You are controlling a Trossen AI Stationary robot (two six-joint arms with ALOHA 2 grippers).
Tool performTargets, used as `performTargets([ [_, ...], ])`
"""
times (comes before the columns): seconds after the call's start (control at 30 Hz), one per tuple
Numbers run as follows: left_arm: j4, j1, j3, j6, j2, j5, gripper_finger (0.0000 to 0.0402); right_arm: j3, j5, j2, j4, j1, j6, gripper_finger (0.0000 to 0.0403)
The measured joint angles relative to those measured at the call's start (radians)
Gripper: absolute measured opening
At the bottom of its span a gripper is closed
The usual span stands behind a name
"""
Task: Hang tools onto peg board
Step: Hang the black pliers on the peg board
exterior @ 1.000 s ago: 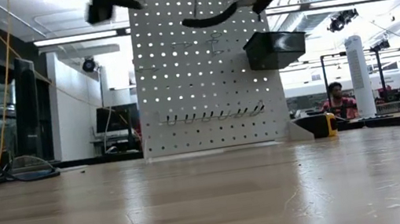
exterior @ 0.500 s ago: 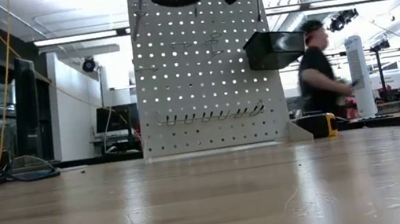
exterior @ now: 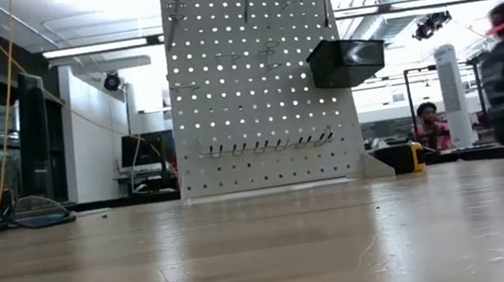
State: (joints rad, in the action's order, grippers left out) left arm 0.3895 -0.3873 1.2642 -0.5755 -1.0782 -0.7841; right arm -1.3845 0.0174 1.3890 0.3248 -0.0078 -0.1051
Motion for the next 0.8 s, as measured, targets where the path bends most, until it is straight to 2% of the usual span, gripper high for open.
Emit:
performTargets([
  [0.17, -0.122, 0.024, 0.003, 0.378, -0.033, -0.042, 0.0183, -0.04, -0.014, 0.002, -0.211, -0.023, 0.0, 0.0014],
  [0.27, -0.229, 0.062, 0.0, 0.531, -0.092, -0.041, 0.0183, -0.046, -0.016, 0.006, -0.315, -0.033, -0.02, 0.0014],
  [0.4, -0.492, 0.113, 0.0, 0.673, -0.149, -0.039, 0.0183, -0.045, -0.016, 0.015, -0.394, -0.034, -0.033, 0.0014],
  [0.5, -0.639, 0.15, 0.001, 0.683, -0.18, 0.015, 0.0183, -0.045, -0.006, 0.018, -0.442, -0.032, -0.028, 0.0014],
  [0.67, -0.68, 0.207, 0.001, 0.546, -0.195, 0.262, 0.0184, -0.045, 0.027, 0.028, -0.48, -0.031, -0.029, 0.0014],
  [0.8, -0.707, 0.242, 0.001, 0.461, -0.204, 0.318, 0.0184, -0.045, 0.071, 0.027, -0.493, -0.031, -0.035, 0.0014],
])
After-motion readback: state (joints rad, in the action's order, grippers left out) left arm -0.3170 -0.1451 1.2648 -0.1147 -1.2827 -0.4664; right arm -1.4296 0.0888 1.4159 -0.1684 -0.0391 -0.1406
